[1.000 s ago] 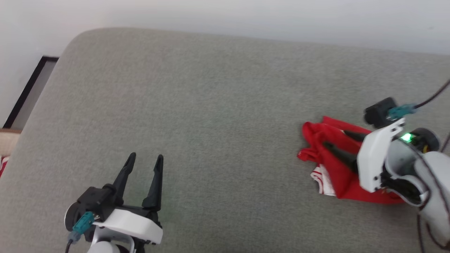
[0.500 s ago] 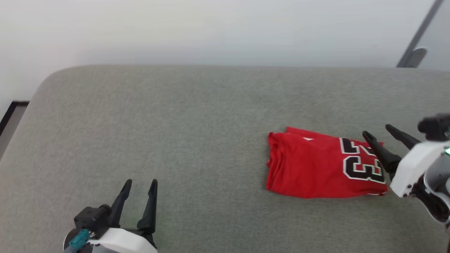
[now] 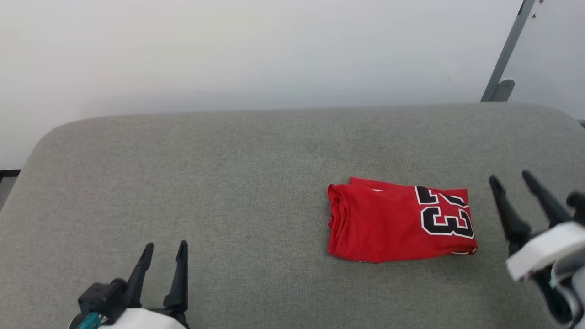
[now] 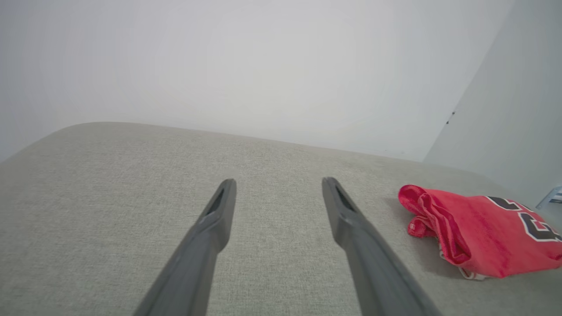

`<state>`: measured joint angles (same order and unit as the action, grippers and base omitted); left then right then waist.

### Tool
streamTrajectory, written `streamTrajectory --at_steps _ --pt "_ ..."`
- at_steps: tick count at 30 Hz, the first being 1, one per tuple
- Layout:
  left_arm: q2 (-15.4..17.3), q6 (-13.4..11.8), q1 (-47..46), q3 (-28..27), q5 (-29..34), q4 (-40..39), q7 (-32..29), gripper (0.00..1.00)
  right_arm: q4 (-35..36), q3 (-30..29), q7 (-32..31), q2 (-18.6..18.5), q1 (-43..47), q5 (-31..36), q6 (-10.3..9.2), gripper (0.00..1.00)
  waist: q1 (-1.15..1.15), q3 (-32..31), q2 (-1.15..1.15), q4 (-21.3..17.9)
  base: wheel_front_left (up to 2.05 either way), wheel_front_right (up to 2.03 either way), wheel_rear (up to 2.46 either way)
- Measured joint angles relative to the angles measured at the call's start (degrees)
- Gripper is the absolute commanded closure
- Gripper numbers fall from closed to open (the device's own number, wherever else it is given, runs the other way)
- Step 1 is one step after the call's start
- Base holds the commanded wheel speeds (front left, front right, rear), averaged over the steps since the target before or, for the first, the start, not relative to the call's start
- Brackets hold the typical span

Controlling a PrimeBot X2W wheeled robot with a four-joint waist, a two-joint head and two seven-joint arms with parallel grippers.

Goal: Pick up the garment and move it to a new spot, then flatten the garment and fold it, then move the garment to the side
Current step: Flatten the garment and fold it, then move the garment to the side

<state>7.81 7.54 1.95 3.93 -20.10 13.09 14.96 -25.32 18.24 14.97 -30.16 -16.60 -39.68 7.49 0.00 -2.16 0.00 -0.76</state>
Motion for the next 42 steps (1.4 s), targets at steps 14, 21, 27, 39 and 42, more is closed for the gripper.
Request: streamTrajectory --at_steps 14,21,27,39,42 --pt "-0.3 0.0 8.7 -3.1 2.1 -6.8 0.0 0.0 11.8 -12.3 0.0 4.5 15.8 7.2 0.0 0.0 0.0 -1.8 0.0 0.3 0.0 0.0 0.0" --pt "-0.7 0.0 13.2 -4.5 3.4 -11.0 0.0 0.0 15.5 -16.7 0.0 4.7 20.7 8.6 0.0 0.0 0.0 -1.6 0.0 0.7 0.0 0.0 0.0" --pt "-1.3 0.0 13.8 -4.8 4.0 -12.6 0.0 0.0 16.7 -18.3 -0.2 5.2 22.0 9.0 0.0 0.0 0.0 -1.3 0.0 1.0 0.0 0.0 0.0" --pt "-1.4 0.0 12.9 -3.6 4.4 -12.9 0.0 0.0 17.5 -18.3 -2.9 5.3 21.8 9.5 0.0 0.0 0.0 0.0 0.0 1.7 0.0 0.0 0.0" --pt "-1.5 0.0 11.3 -3.0 4.4 -12.7 0.0 0.0 16.7 -16.8 -7.6 3.9 20.7 9.3 0.0 0.0 0.0 0.8 0.0 2.2 0.0 0.0 0.0"
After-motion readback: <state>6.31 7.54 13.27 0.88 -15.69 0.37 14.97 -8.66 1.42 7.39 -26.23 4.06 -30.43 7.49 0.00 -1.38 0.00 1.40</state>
